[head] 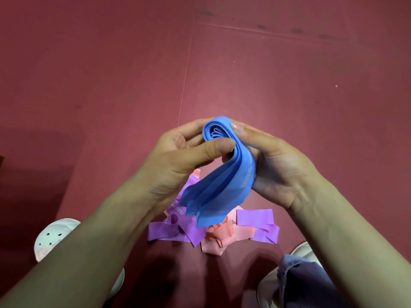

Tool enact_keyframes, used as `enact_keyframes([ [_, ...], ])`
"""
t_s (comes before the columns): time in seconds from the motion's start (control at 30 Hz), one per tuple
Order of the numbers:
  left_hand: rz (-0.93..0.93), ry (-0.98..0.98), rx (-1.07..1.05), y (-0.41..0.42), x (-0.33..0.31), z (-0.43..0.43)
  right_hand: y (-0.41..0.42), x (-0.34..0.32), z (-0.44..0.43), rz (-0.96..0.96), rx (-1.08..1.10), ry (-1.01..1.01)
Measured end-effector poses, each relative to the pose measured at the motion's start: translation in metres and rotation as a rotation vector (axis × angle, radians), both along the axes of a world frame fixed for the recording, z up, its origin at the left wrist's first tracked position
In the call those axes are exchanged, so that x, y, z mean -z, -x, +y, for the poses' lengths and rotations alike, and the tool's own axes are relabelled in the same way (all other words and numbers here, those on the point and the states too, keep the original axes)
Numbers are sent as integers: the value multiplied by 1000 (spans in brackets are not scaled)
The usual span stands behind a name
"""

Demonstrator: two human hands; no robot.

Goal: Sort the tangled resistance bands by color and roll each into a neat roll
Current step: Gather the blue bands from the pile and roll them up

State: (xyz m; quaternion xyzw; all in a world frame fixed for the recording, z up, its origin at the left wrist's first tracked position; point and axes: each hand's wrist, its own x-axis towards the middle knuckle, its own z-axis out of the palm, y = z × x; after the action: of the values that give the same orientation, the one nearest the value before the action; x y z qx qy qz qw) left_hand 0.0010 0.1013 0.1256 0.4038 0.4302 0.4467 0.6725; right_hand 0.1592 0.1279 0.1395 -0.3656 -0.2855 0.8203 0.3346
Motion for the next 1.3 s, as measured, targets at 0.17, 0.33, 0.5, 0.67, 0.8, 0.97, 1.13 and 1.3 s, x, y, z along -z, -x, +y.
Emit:
enact_keyframes([
  [0.17,5,39,-3,2,-1,1,1,-1,2,-83,15,16],
  [0.33,52,87,-68,1,-4,1,3,-1,3,-208,80,18],
  [0.5,245,179,-196,-3,1,4,6,3,1,-566,230,-140],
  [0.67,178,234,-246,-4,3,3,9,3,-3,-529,226,-178],
  [0.8,109,245,-305,-1,1,6,7,3,-2,-454,107,-195],
  [0.97,109,224,-306,-1,5,7,7,6,-1,-479,101,-219],
  [1.13,161,188,-231,-2,5,7,7,7,-2,-563,129,-237],
  [1.3,125,122,-197,-7,4,4,10,5,-2,-529,230,-216],
])
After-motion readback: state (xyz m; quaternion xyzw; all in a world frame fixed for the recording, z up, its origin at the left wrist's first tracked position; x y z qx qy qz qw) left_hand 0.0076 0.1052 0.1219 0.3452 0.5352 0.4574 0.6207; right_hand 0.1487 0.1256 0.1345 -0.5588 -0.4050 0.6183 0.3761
